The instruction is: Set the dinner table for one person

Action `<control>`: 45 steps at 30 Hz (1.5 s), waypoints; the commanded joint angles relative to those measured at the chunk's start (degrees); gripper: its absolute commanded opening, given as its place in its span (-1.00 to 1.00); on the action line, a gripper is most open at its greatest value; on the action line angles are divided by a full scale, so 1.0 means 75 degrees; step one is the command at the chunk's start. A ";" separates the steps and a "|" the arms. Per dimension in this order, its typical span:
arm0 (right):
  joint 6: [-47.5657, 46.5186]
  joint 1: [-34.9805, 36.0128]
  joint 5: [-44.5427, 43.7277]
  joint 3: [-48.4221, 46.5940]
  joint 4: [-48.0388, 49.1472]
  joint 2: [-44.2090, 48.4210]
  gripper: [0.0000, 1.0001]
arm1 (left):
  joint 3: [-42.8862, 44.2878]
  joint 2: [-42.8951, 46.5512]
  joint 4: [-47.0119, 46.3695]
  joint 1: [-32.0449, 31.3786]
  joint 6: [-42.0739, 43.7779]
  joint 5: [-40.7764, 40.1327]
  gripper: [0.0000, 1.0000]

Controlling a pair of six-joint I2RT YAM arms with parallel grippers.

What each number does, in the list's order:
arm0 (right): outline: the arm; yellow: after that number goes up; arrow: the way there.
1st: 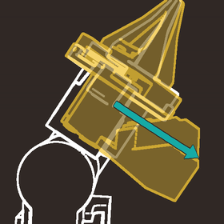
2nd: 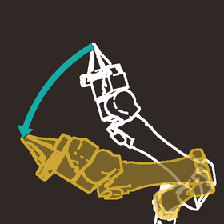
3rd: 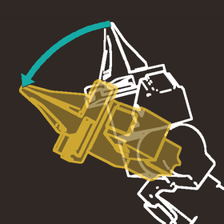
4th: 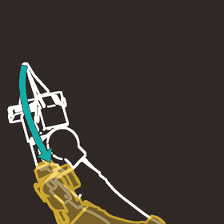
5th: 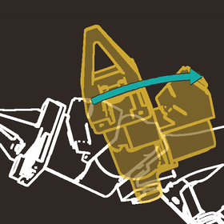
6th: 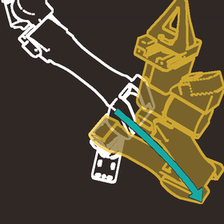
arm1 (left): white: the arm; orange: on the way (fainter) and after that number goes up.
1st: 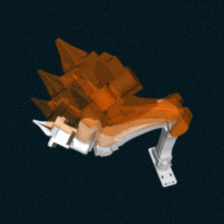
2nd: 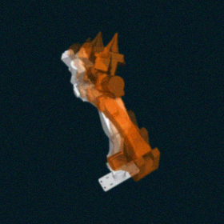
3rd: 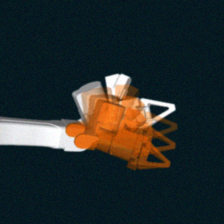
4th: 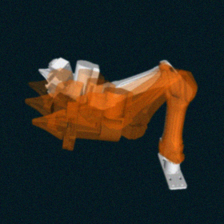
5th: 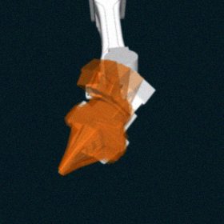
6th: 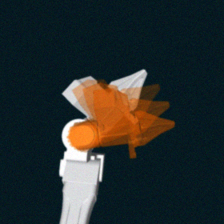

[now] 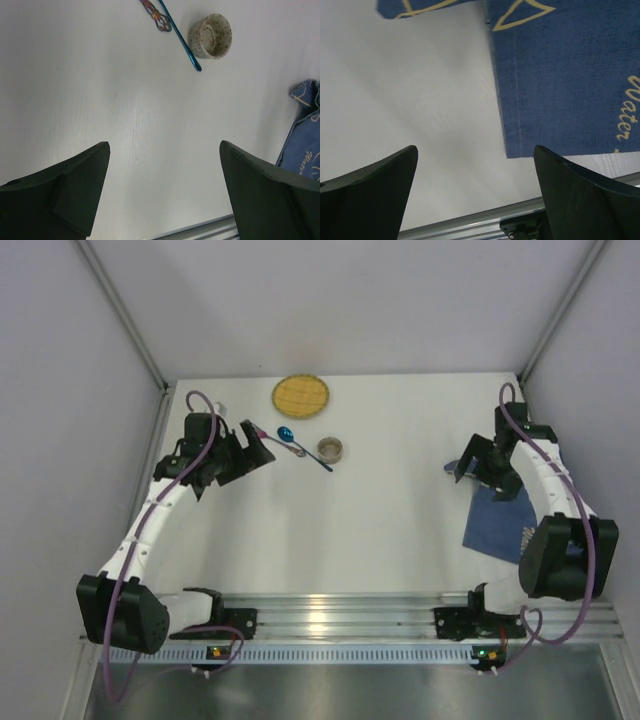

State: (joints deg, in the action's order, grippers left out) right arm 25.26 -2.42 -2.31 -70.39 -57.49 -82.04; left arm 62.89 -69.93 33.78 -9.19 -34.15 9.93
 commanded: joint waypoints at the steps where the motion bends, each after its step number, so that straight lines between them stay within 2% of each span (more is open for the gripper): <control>1: -0.0050 -0.0766 -0.0080 0.0537 0.0774 -0.0638 0.99 | -0.0241 0.0476 -0.0239 -0.0262 0.0065 0.0234 0.92; 3: -0.0121 -0.1118 0.0130 0.0690 0.0939 -0.1186 1.00 | -0.0276 0.0453 -0.0192 -0.0356 0.0205 0.0234 0.91; 8: -0.0355 -0.1307 0.0085 0.0585 0.1512 -0.2009 0.99 | -0.0230 0.0371 0.0078 -0.0415 0.0428 0.0105 0.88; 11: -0.0414 -0.1295 0.0003 0.0468 0.1700 -0.2537 0.94 | -0.0195 0.0418 0.0160 -0.0427 0.0545 0.0023 0.88; 14: -0.0403 -0.1307 -0.0091 0.0490 0.1841 -0.2994 0.80 | -0.0183 0.0511 0.0265 -0.0415 0.0569 -0.0070 0.88; 17: -0.0344 -0.1307 -0.0208 0.0782 0.2122 -0.3206 0.30 | -0.0171 0.0675 0.0418 -0.0415 0.0546 -0.0222 0.88; 18: -0.0344 -0.1295 -0.0173 0.0877 0.2262 -0.3264 -0.14 | -0.0171 0.0734 0.0476 -0.0415 0.0499 -0.0246 0.88; 20: -0.0332 -0.1284 -0.0115 0.1122 0.2380 -0.3265 -0.56 | -0.0218 0.0956 0.0617 -0.0415 0.0452 -0.0363 0.87; 21: -0.0367 -0.1225 -0.0080 0.1205 0.2439 -0.3253 -0.90 | -0.0241 0.1015 0.0664 -0.0415 0.0429 -0.0398 0.87; 22: -0.0391 -0.1178 -0.0091 0.1252 0.2428 -0.3218 -1.00 | -0.0276 0.1108 0.0757 -0.0415 0.0429 -0.0434 0.87; 26: -0.0309 -0.0664 0.0131 0.1452 0.2334 -0.2738 -1.00 | -0.0463 0.1519 0.0909 -0.0415 0.0277 -0.0574 0.87; 28: -0.0192 0.0108 0.0272 0.1405 0.2148 -0.2352 -1.00 | -0.0487 0.1718 0.0968 -0.0415 0.0148 -0.0668 0.87; 31: 0.0076 0.1888 0.0530 0.1055 0.1878 -0.2000 -1.00 | -0.0417 0.1894 0.1109 -0.0415 0.0054 -0.0901 0.88; 32: 0.0159 0.2867 0.0553 0.0752 0.1633 -0.1941 -1.00 | -0.0347 0.1918 0.1179 -0.0415 0.0042 -0.0949 0.88; 34: 0.0487 0.3821 0.0554 0.0387 0.1409 -0.1812 -1.00 | -0.0242 0.1906 0.1261 -0.0415 0.0030 -0.0938 0.87; 35: 0.0616 0.4684 0.0530 0.0014 0.1246 -0.1742 -1.00 | -0.0137 0.1918 0.1320 -0.0415 0.0030 -0.0949 0.87; 38: 0.1155 0.6000 0.0530 -0.0771 0.0987 -0.1624 -1.00 | 0.0086 0.1976 0.1507 -0.0415 -0.0017 -0.1031 0.86; 41: 0.1612 0.6706 0.0600 -0.1465 0.0893 -0.1694 -1.00 | 0.0204 0.2152 0.1683 -0.0415 -0.0087 -0.1067 0.86; 45: 0.1941 0.7142 0.0682 -0.2004 0.0857 -0.1940 -1.00 | 0.0228 0.2410 0.1917 -0.0415 -0.0134 -0.1114 0.86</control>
State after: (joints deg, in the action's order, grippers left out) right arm 35.64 49.84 2.46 -82.26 -48.21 -97.67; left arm 62.15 -54.26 45.98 -12.16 -34.26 2.48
